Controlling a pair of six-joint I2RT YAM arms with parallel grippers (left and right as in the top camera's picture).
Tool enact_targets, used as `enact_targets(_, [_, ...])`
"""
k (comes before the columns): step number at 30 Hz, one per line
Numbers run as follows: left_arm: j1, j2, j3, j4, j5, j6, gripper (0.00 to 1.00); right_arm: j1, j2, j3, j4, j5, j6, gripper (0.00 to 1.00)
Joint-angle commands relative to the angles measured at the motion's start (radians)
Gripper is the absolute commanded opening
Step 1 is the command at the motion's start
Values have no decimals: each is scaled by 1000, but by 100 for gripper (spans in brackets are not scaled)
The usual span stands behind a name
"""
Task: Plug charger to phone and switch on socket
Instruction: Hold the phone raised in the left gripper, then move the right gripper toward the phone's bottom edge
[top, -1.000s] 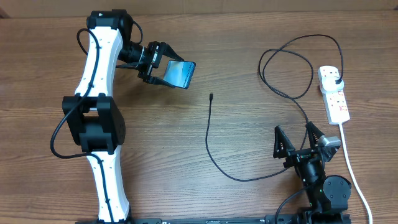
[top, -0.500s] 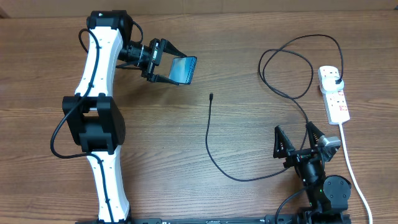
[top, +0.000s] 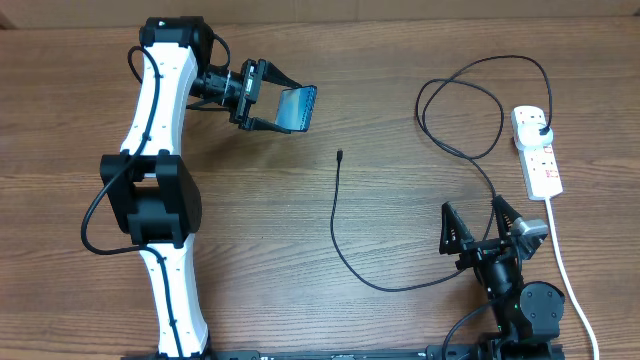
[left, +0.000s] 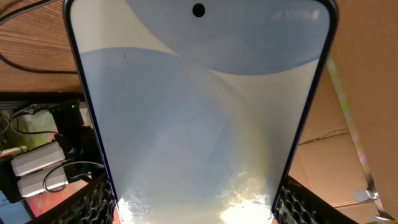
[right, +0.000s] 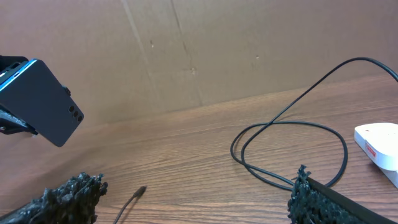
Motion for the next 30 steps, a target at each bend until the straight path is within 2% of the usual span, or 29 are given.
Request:
enact_targets(1, [2, -6, 29, -6, -19, -7, 63, 5, -9, -11, 4, 0, -1, 100])
enact_targets(5, [-5, -6, 29, -6, -162, -7, 64, 5, -9, -11, 4, -2, -1, 100])
enact_targets(11, [-43, -6, 29, 8, -491, -6, 64, 5, -9, -11, 11, -5, -1, 100])
enact_targets(14, [-61, -6, 29, 15, -610, -6, 64, 5, -9, -11, 14, -60, 0, 100])
enact_targets(17, [-82, -6, 29, 18, -666, -6, 63, 5, -9, -10, 17, -164, 53, 100])
enact_targets(22, [-118, -6, 29, 29, -740, -6, 63, 5, 3, -4, 18, -182, 226, 100])
enact_targets(27, [-145, -6, 29, 28, -795, -6, 63, 5, 81, 77, 9, -249, 237, 100])
enact_targets(30, [-155, -6, 29, 31, -794, -6, 63, 5, 201, 189, -49, -286, 237, 100])
